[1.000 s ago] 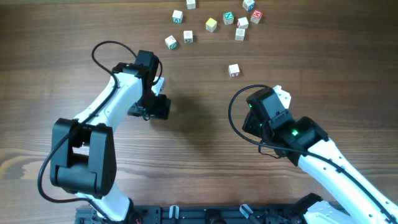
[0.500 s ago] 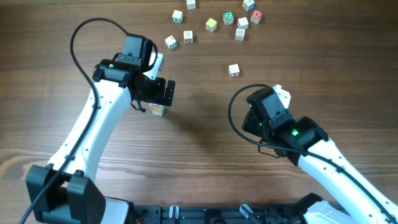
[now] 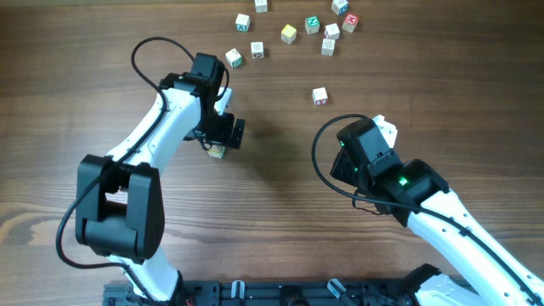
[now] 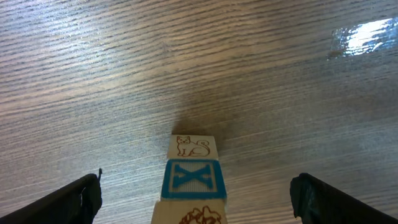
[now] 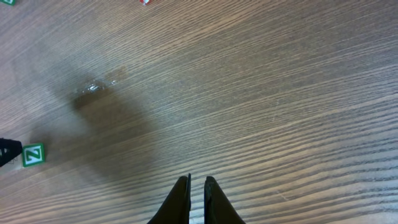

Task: Form a tower

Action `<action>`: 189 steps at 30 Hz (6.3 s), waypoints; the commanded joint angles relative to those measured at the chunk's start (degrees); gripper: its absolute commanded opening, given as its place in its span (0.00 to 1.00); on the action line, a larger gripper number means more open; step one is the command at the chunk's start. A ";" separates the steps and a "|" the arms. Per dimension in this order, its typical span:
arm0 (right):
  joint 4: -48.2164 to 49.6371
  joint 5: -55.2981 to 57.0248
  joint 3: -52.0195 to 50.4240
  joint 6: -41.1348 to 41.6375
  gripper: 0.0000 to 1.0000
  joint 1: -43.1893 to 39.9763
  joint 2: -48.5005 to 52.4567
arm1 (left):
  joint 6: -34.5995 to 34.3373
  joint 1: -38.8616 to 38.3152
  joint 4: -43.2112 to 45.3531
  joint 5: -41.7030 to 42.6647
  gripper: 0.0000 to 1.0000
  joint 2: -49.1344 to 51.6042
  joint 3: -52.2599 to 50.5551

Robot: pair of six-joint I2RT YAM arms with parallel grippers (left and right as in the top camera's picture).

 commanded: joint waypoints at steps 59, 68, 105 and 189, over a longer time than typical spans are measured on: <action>0.98 2.64 -0.46 -1.09 0.10 -0.31 2.51 | 5.57 1.99 5.07 0.96 0.79 2.95 -4.15; 1.01 2.64 -0.46 -1.11 0.10 -0.31 2.51 | 5.57 1.99 5.05 0.96 0.64 2.95 -4.15; 1.64 2.84 -0.46 -1.14 0.10 -0.31 2.51 | 2.29 1.99 2.89 1.40 0.30 2.95 -4.15; 3.34 2.84 -0.46 -1.14 0.15 -0.31 2.51 | -0.50 1.99 -12.20 1.40 1.00 1.33 4.68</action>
